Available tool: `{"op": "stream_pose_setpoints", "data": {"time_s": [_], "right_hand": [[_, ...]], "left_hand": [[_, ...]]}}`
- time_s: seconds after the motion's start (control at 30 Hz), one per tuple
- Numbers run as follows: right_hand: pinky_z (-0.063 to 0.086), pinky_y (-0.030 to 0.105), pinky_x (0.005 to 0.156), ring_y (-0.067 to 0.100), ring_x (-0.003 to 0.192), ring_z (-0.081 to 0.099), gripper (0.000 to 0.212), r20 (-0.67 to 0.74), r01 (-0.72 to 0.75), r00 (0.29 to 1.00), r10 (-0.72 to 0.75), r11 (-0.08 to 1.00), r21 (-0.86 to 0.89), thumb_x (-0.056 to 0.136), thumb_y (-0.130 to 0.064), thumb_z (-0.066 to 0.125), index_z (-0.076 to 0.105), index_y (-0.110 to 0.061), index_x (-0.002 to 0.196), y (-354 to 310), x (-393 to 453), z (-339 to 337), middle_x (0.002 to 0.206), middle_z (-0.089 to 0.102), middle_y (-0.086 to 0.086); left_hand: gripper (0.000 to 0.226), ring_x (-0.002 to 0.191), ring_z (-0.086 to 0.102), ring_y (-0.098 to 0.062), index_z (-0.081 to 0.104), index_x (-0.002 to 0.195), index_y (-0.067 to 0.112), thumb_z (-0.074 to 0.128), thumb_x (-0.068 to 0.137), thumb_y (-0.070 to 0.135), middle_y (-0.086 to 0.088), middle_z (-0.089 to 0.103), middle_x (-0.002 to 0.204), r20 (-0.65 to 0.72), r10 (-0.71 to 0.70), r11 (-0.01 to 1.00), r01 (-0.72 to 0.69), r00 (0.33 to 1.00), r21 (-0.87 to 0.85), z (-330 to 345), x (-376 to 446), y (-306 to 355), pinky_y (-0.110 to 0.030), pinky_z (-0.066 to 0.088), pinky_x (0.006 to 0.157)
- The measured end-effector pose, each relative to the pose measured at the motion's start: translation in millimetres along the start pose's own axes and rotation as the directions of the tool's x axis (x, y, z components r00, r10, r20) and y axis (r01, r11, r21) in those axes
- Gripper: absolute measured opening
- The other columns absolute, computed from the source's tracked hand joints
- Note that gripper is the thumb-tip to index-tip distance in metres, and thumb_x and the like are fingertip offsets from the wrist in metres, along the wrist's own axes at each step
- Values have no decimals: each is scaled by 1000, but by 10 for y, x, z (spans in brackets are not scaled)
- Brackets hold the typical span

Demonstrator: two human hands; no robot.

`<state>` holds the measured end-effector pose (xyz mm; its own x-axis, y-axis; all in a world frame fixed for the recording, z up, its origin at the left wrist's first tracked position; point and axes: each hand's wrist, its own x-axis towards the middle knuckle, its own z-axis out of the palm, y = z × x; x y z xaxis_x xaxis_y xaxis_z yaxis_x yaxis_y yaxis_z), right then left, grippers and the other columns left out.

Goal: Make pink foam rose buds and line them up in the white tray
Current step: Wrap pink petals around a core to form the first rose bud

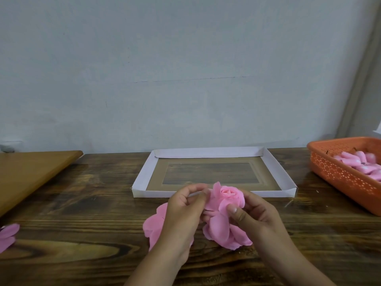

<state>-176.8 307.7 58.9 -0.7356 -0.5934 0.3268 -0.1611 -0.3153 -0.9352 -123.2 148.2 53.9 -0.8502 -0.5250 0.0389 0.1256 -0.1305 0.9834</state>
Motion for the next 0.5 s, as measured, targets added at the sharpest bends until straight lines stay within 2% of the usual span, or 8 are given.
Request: {"op": "stream_pose_setpoints", "data": {"time_s": [0.07, 0.17, 0.27, 0.33, 0.4, 0.5], "right_hand": [[57, 58, 81, 39, 96, 72, 26, 13, 5, 1000, -5, 1000, -5, 87, -26, 67, 74, -22, 112, 0, -2, 4, 105, 76, 15], [59, 49, 76, 35, 94, 73, 25, 14, 5, 1000, -5, 1000, -7, 87, -25, 66, 75, -23, 110, -13, -7, 16, 104, 76, 14], [57, 45, 72, 41, 92, 70, 26, 8, 4, 1000, -3, 1000, -24, 86, -26, 67, 75, -24, 110, -25, -9, 21, 103, 76, 14], [54, 48, 69, 48, 87, 66, 26, 13, 0, 1000, 1, 1000, -31, 84, -28, 68, 76, -27, 109, -40, -11, 32, 101, 76, 14], [53, 49, 69, 47, 83, 67, 26, 22, -4, 1000, 5, 999, -36, 84, -31, 69, 76, -30, 110, -56, -11, 42, 100, 76, 12], [46, 53, 64, 52, 75, 61, 22, 24, -13, 1000, 14, 999, -30, 89, -28, 70, 76, -27, 111, -54, -11, 31, 95, 74, 18]], "left_hand": [[9, 84, 76, -26, 77, 91, 34, 71, 95, 28, -9, 79, 91, -6, -24, 1000, 24, 1000, -13, -2, 15, -17, -38, 62, 73], [3, 83, 76, -30, 76, 89, 34, 76, 91, 32, -11, 79, 89, -21, -32, 999, 32, 999, -36, 6, 27, -15, -43, 61, 76], [1, 88, 76, -30, 77, 89, 33, 78, 90, 33, -10, 79, 91, -19, -41, 998, 40, 999, -41, 14, 36, -15, -47, 61, 83], [1, 90, 76, -28, 77, 90, 32, 78, 90, 33, -9, 79, 91, -12, -47, 998, 47, 999, -37, 10, 38, -14, -47, 61, 85], [2, 88, 76, -27, 77, 89, 31, 78, 89, 32, -9, 79, 91, -2, -48, 998, 48, 999, -45, 12, 31, -2, -45, 61, 84], [7, 85, 76, -26, 76, 91, 30, 80, 87, 34, -10, 79, 89, 12, -36, 998, 37, 999, -50, 22, 11, 19, -44, 60, 83]]}}
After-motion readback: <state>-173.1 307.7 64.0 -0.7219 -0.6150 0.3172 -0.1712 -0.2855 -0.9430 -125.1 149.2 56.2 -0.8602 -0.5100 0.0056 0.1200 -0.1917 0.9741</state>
